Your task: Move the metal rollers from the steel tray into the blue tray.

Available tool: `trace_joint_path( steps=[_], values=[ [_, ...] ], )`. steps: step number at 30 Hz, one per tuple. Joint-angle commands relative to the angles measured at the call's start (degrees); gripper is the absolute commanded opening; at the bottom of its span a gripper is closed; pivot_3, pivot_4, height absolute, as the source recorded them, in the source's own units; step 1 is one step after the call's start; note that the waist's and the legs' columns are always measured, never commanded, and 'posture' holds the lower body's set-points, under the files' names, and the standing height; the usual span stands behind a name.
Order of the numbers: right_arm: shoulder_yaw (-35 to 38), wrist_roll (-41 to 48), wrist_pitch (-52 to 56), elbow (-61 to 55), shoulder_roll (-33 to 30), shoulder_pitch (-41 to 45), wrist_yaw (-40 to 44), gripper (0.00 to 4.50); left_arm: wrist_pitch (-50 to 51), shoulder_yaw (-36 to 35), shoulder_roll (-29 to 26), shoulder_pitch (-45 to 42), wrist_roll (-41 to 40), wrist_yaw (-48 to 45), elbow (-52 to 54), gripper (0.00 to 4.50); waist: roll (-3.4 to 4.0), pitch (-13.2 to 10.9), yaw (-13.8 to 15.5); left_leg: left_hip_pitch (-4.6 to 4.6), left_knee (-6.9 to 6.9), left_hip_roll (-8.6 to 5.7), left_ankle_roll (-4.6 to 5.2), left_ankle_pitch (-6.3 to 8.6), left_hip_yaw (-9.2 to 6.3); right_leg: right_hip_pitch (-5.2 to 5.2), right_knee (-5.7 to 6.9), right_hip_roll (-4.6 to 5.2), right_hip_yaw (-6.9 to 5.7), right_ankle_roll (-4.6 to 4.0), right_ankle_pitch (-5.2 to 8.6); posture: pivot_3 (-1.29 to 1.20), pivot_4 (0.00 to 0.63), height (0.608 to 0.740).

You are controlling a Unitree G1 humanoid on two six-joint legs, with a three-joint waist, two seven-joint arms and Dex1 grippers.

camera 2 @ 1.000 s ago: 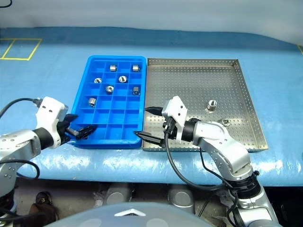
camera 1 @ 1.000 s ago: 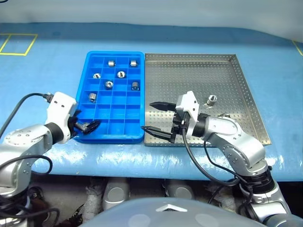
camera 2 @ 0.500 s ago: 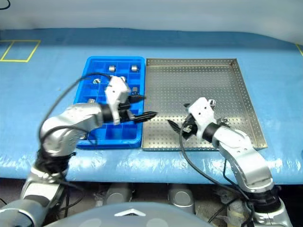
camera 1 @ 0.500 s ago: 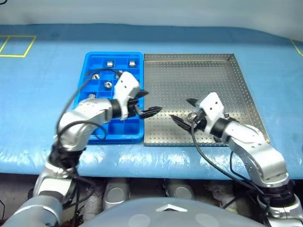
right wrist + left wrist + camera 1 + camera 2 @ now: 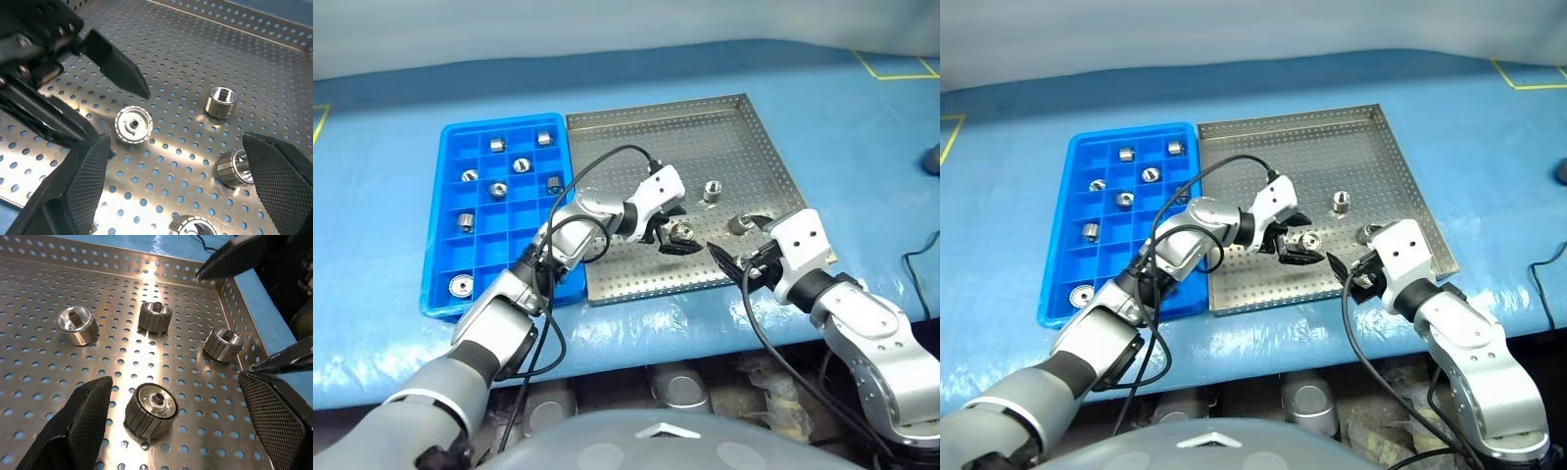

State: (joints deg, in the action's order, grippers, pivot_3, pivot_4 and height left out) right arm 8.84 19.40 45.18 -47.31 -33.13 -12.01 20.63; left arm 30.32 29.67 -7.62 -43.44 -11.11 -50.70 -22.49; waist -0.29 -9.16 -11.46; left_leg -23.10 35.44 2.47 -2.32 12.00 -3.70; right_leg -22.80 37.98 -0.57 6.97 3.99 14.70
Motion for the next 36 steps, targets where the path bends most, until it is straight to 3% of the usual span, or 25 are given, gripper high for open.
trace_joint_path(
  steps=[1,6,12,15,20,25,29,36],
  values=[
    [1.68,-0.04,0.24,-3.11,0.88,-0.48,-1.36,4.50,-3.12,0.07,1.00,-1.32,3.14,-0.33,-3.06,4.46,0.00,0.00,-1.28,0.00,0.02,0.00,0.00,0.00,0.01,0.01,0.00,0.00,0.01,0.00,0.00,-0.32,0.150,0.740],
    [1.32,-0.21,0.55,-3.47,1.50,-0.68,-1.96,4.50,-5.04,-0.66,2.29,-1.17,6.47,1.59,-6.68,4.46,0.00,0.00,-3.51,-0.02,0.05,0.00,0.00,0.00,0.01,0.01,0.00,0.01,0.02,0.05,-0.02,-0.32,0.150,0.740],
    [0.04,0.01,0.54,-2.51,1.46,0.68,-1.65,4.50,-4.85,-2.04,2.65,-0.60,8.19,3.32,-7.74,4.46,-0.01,0.00,-4.07,-0.02,0.06,-0.03,0.00,0.00,0.01,0.03,-0.01,0.03,0.03,0.12,-0.06,-0.29,0.150,0.740],
    [-0.94,0.23,0.50,-1.83,1.35,1.93,-1.14,4.50,-4.34,-2.26,2.28,-0.45,8.78,3.19,-7.62,3.90,-0.02,-0.01,-4.19,-0.02,0.09,-0.07,0.00,0.00,0.02,0.05,-0.03,0.06,0.07,0.21,-0.11,-0.27,0.150,0.740],
    [-2.21,0.79,0.29,-1.43,1.17,3.42,0.21,4.50,-4.27,-3.06,1.52,-0.15,10.03,3.84,-6.81,2.28,-0.02,-0.01,-4.44,-0.01,0.04,-0.06,0.00,0.00,0.00,0.04,-0.01,0.04,0.07,0.21,-0.12,-0.26,0.150,0.740],
    [-2.79,0.44,0.33,-0.84,1.15,4.54,0.72,4.50,-4.06,-4.13,0.58,0.13,10.95,4.23,-6.55,2.28,-0.02,-0.01,-4.25,-0.01,-0.05,-0.06,0.00,0.00,-0.01,0.03,-0.05,0.04,0.07,0.19,-0.10,-0.24,0.150,0.740],
    [-3.89,0.73,0.01,0.03,1.14,5.51,1.72,4.50,-3.82,-5.94,-0.13,0.53,10.72,4.78,-5.19,1.80,-0.02,-0.01,-3.98,0.01,-0.04,-0.06,0.00,0.00,-0.02,0.03,-0.03,0.03,0.07,0.19,-0.10,-0.23,0.150,0.740],
    [-7.57,4.70,-3.05,2.81,0.47,7.36,9.77,4.50,3.82,-12.00,-7.50,3.27,3.94,-1.82,11.49,1.80,0.00,-0.05,-3.30,0.00,-0.14,-0.01,0.00,0.00,-0.01,-0.04,-0.02,0.01,0.07,0.17,-0.09,-0.20,0.150,0.740]
  ],
)
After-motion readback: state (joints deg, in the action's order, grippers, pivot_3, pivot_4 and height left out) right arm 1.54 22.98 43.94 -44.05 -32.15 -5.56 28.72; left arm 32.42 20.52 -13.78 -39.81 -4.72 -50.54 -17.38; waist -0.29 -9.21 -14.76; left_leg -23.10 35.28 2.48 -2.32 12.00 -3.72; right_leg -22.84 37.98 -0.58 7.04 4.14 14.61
